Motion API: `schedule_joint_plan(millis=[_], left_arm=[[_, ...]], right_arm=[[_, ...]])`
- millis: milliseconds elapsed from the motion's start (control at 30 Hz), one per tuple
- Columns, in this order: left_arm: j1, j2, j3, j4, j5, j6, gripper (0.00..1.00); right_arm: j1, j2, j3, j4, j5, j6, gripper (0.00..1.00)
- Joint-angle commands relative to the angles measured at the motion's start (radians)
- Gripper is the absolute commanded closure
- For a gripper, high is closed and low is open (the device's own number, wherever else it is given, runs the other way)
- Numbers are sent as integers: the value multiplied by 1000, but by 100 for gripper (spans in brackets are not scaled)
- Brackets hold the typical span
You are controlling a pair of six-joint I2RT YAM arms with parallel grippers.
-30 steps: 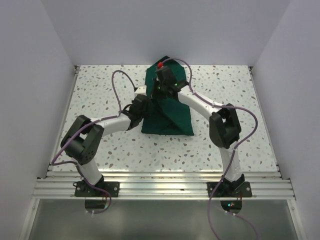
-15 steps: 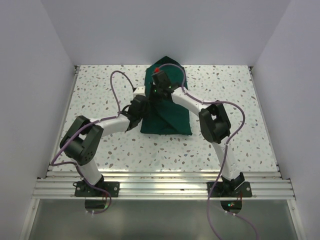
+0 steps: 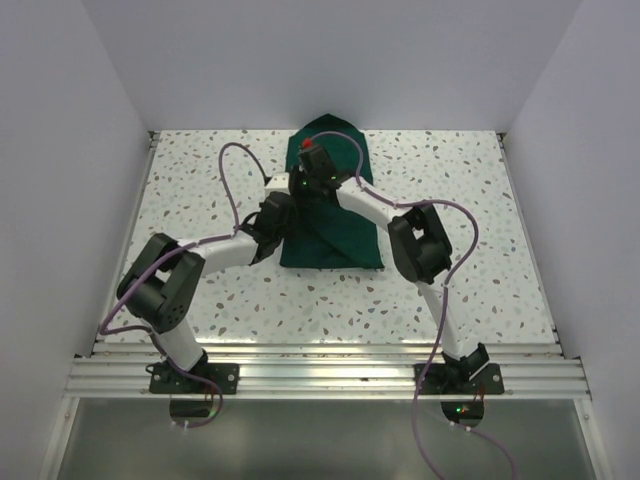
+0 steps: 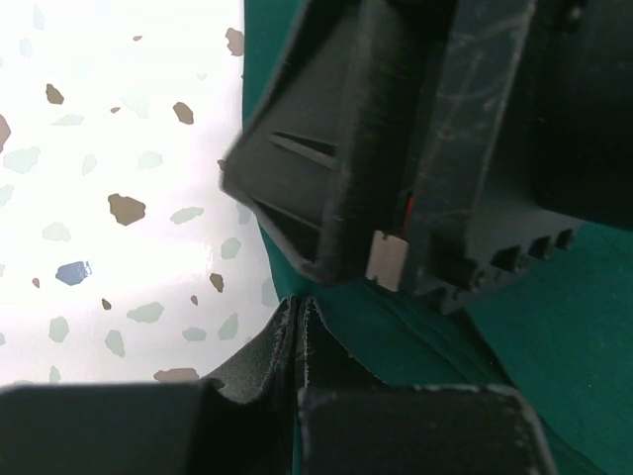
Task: Prepare the surgical pack
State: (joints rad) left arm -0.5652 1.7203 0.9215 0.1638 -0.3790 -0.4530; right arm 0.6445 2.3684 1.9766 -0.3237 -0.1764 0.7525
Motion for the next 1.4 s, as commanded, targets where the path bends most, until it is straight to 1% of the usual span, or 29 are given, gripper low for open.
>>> schedule_joint_plan(millis=[0,33,167,300,333,467,533,567,633,667,700,800,900,933,967,1000,1033,1067,1100,1167,1233,1367], left_arm=[[-12,-39,-32,2,42,-6,100],[-13,-41,-27,0,40,-4,100],[-12,-38,-19,-13,38,-7,100],[-13,-51,-18,-29,23,-9,100],[-10,-57,-16,-35,19,-9,99],[-9,-71,-13,-55,3,-7,96],[-7,-85,-13,-67,6,3,92],[-7,-90,-12,-75,-3,5,86],[-4,-122,-21,-79,-29,14,80],[-1,-131,-23,-84,-46,16,75],[1,-143,-23,-90,-50,19,71],[4,-154,-19,-119,-78,20,66],[4,-169,-29,-147,-101,13,63],[4,-180,-39,-132,-101,11,61],[2,-194,-49,-121,-94,8,54],[5,-220,-58,-113,-87,7,50],[4,-228,-55,-113,-83,7,47],[4,-232,-44,-125,-61,13,40],[4,-231,-5,-145,-55,13,37],[4,-226,55,-205,-41,17,32],[4,-217,88,-210,-38,28,28],[5,-130,190,-233,-12,53,24]], right_arm=[[17,-21,54,75,-34,13,66],[17,-26,59,72,-34,11,63],[17,-44,97,51,-34,8,58],[18,-54,145,32,-43,5,58],[15,-52,181,9,-43,2,58],[7,-72,241,-35,-23,-16,58],[-9,-96,243,-49,-17,-19,57],[-17,-106,235,-48,-18,-21,57],[-41,-126,206,-44,-23,-24,57],[-48,-145,193,-43,-23,-27,57],[-57,-156,177,-34,-28,-28,57],[-83,-198,81,-2,-37,-28,57],[-103,-222,54,-17,-38,-51,57],[-114,-228,36,-24,-34,-61,57],[-121,-236,22,-35,-28,-83,57],[-129,-260,5,-52,-20,-96,57],[-147,-276,-45,-55,-3,-110,57],[-160,-296,-76,-54,2,-133,57],[-183,-332,-138,-54,2,-146,57],[-203,-369,-211,-76,20,-201,57],[-224,-424,-260,-83,40,-234,56],[-253,-491,-354,-84,58,-288,55]])
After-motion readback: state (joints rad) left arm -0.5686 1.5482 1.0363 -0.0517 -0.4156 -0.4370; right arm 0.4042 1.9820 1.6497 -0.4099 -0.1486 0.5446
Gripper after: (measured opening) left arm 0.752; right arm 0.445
